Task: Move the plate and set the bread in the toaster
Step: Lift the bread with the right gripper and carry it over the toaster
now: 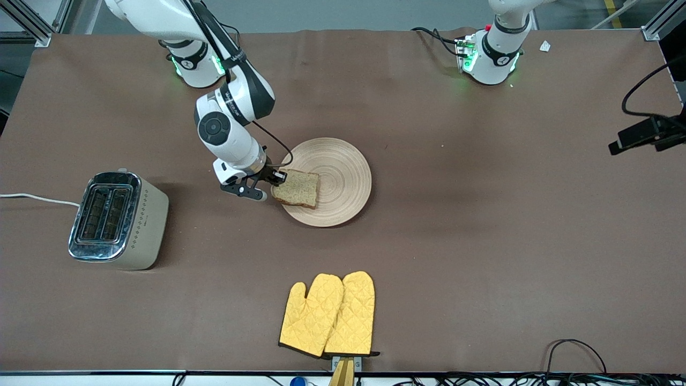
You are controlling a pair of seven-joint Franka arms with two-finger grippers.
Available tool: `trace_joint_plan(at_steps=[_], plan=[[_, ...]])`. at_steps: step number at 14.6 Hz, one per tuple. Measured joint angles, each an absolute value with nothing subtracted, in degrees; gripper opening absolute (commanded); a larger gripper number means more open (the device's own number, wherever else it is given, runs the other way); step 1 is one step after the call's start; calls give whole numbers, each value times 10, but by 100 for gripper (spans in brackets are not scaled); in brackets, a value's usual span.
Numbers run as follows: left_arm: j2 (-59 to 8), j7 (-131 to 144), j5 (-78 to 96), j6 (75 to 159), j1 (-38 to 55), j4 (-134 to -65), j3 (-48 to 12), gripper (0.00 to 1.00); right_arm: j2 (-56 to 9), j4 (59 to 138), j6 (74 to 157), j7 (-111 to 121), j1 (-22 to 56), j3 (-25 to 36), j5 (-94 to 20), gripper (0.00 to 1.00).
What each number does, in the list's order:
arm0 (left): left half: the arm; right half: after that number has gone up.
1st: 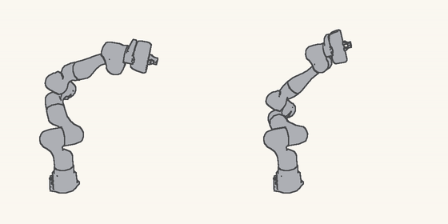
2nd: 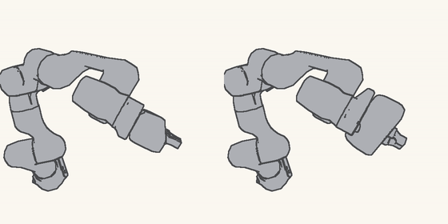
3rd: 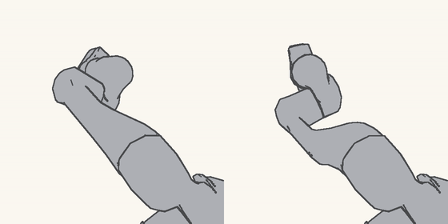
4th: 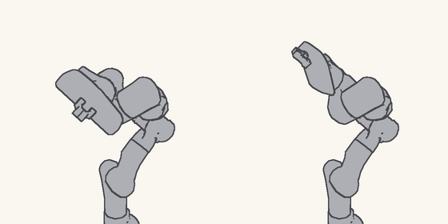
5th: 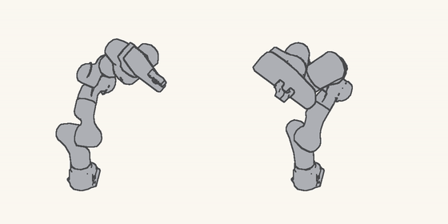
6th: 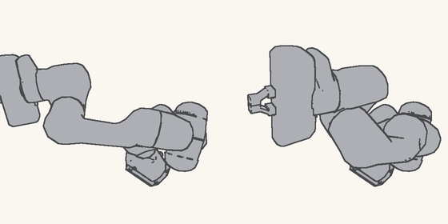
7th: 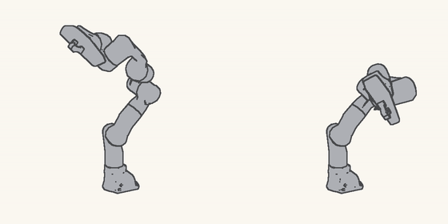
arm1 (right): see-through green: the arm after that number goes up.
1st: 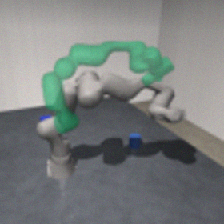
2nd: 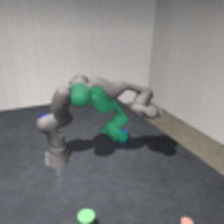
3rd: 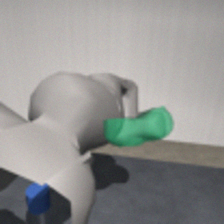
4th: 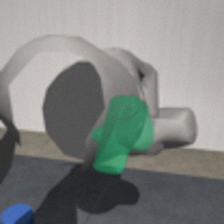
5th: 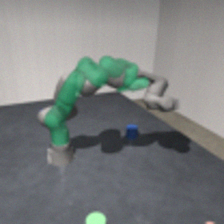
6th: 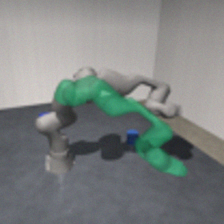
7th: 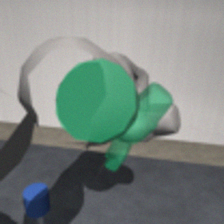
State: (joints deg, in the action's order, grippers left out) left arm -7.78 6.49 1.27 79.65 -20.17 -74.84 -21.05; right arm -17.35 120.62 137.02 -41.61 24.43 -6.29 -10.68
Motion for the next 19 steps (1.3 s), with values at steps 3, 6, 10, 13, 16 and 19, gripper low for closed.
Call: trace_joint_plan(at_steps=[3,6,10,13,16,19], plan=[[-41,61,-26,790,-129,-762,-162,100,-158,1129,1234,-446,241,-54,-89,0],[-4,63,-28,792,-42,-797,-91,100,-143,1058,1091,-452,212,-42,-21,0],[35,63,-2,847,7,-870,-24,100,-139,995,935,-408,186,-41,131,0],[47,62,7,859,4,-894,-21,100,-138,996,882,-398,188,-44,222,0],[47,63,7,865,5,-896,-24,100,-124,995,833,-381,191,-48,327,0],[47,63,8,872,5,-896,-25,100,-116,995,824,-366,192,-48,408,0]])
